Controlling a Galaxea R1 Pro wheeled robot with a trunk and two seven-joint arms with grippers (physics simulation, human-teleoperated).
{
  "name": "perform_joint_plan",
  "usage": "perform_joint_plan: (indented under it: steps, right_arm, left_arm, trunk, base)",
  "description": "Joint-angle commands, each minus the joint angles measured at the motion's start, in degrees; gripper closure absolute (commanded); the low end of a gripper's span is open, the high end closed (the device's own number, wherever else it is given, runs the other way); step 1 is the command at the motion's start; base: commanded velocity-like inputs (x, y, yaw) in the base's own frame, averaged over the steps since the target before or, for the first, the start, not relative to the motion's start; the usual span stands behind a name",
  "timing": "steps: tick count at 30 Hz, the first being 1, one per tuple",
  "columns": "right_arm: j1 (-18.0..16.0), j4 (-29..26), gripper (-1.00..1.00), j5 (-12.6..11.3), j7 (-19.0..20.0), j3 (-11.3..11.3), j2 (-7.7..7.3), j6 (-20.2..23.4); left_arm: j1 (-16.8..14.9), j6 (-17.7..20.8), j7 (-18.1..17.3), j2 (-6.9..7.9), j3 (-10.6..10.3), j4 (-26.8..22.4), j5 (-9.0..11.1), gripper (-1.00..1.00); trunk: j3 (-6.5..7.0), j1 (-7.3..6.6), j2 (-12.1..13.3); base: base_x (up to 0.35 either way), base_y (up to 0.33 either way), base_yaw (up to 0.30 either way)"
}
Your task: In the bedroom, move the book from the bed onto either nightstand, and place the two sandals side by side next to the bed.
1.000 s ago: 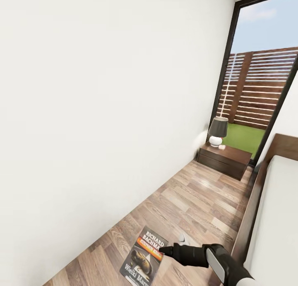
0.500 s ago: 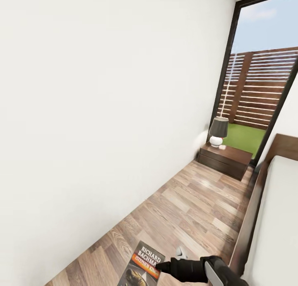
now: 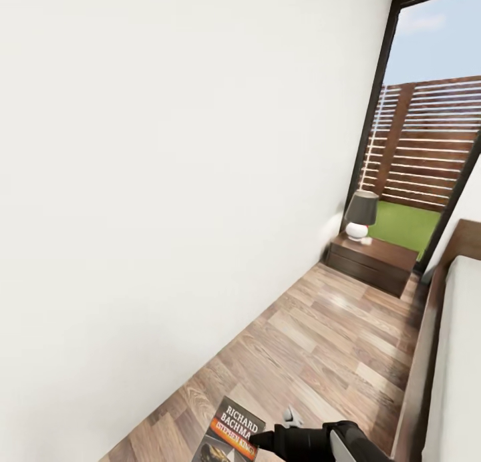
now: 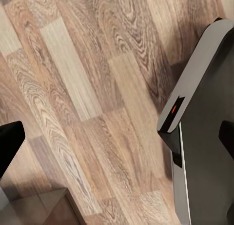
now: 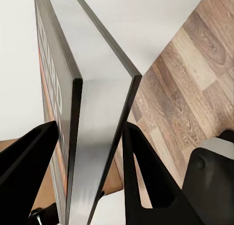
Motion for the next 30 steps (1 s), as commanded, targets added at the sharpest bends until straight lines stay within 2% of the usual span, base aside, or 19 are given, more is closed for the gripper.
perform_joint_plan:
  steps: [1, 9, 16, 30]
  right_arm:
    - [0.0, -0.1, 1.0, -0.6, -0.1, 0.3, -0.07, 0.4]
    - [0.1, -0.1, 1.0, -0.6, -0.1, 0.2, -0.19, 0.4]
    - [0.1, -0.1, 1.0, -0.6, -0.1, 0.2, -0.17, 0.4]
    - [0.2, -0.1, 1.0, -0.5, -0.1, 0.2, -0.16, 0.4]
  left_arm:
    - [0.0, -0.2, -0.2, -0.01, -0.5, 0.1, 0.6, -1.0]
    - [0.0, -0.4, -0.2, -0.01, -0.5, 0.1, 0.6, -1.0]
    - [0.0, -0.4, -0.2, -0.01, -0.6, 0.1, 0.5, -1.0]
    - [0.0, -0.5, -0.2, -0.01, -0.6, 0.1, 0.5, -1.0]
  trunk:
    - [-0.11, 0.06, -0.1]
    - [-0.11, 0.06, -0.1]
    - [-0.11, 0.06, -0.1]
    - [-0.12, 0.06, -0.1]
  base:
    - [0.202, 0.072, 0.0]
    - [0.143, 0.03, -0.097]
    - [0.107, 0.027, -0.235]
    - [0.16, 0.131, -0.243]
